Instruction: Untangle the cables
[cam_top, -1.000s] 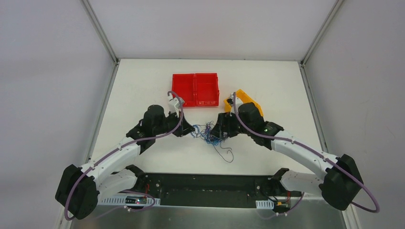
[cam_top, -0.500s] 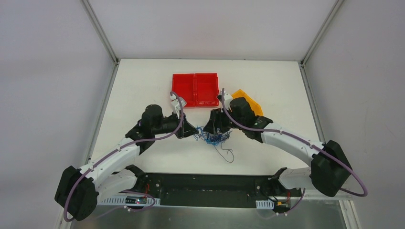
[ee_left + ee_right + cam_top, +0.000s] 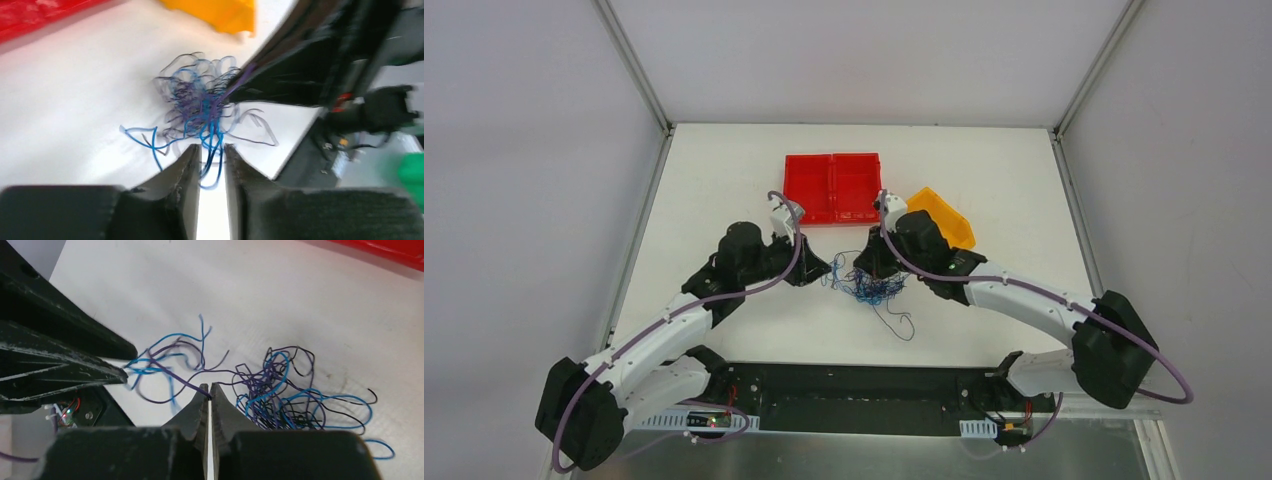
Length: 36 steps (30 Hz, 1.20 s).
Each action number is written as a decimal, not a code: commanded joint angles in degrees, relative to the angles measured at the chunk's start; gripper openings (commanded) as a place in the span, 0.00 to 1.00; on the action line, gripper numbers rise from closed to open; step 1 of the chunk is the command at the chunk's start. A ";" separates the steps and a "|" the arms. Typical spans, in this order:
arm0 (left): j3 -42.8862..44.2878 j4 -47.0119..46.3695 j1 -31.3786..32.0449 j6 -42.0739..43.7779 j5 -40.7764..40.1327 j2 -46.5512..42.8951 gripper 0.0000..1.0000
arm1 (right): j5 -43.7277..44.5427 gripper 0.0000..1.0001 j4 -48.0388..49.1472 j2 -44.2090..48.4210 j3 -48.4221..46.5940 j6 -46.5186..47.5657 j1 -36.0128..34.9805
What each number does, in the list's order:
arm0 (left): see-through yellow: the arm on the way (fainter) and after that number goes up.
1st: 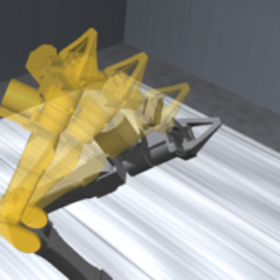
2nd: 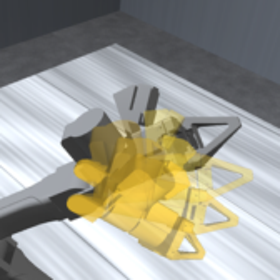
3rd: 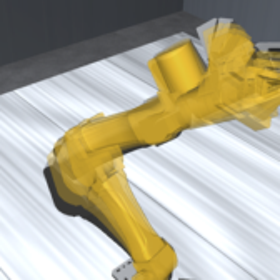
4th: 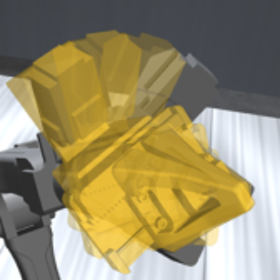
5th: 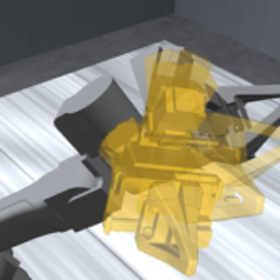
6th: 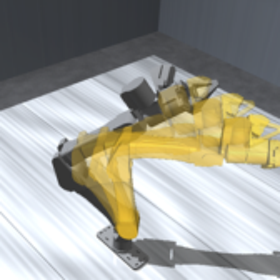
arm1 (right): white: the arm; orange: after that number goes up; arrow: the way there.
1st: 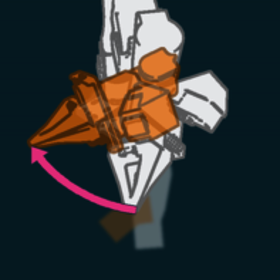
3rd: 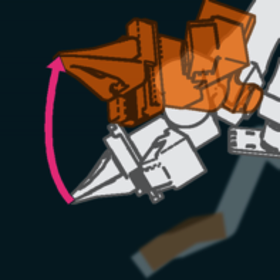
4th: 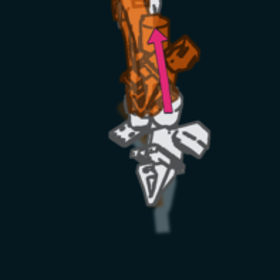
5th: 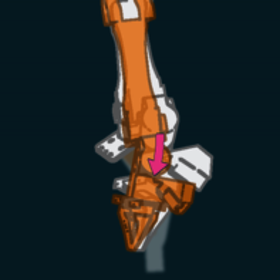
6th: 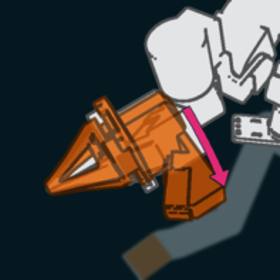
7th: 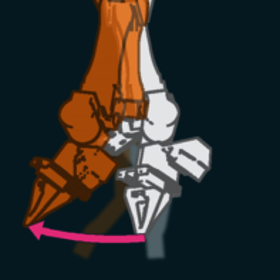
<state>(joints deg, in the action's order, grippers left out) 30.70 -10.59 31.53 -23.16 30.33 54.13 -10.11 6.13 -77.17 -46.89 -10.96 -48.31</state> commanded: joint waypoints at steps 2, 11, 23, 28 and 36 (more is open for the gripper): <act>-0.58 7.77 0.22 0.20 -20.52 -5.25 0.58 | 12.64 0.00 -2.94 5.96 1.45 -0.93 0.03; -1.17 6.51 0.22 -1.72 -23.52 -2.43 0.79 | 7.77 0.00 -4.93 12.63 5.06 -1.33 -0.01; 11.08 10.39 -0.19 -20.94 -12.48 13.83 0.78 | 3.68 0.00 -7.46 13.27 4.95 -0.03 -0.01; 7.69 1.74 -0.15 -38.89 -10.14 18.88 0.74 | 3.68 0.00 -6.89 13.27 5.25 -0.28 -0.01; 2.88 -2.09 -0.09 -48.70 -14.68 18.70 0.60 | 3.28 0.00 -6.39 13.20 5.63 -0.59 0.05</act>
<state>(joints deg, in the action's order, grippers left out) 34.98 -8.47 31.51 -64.03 17.45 74.59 -5.65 -1.43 -64.97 -41.41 -11.73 -48.29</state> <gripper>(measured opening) 0.633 0.012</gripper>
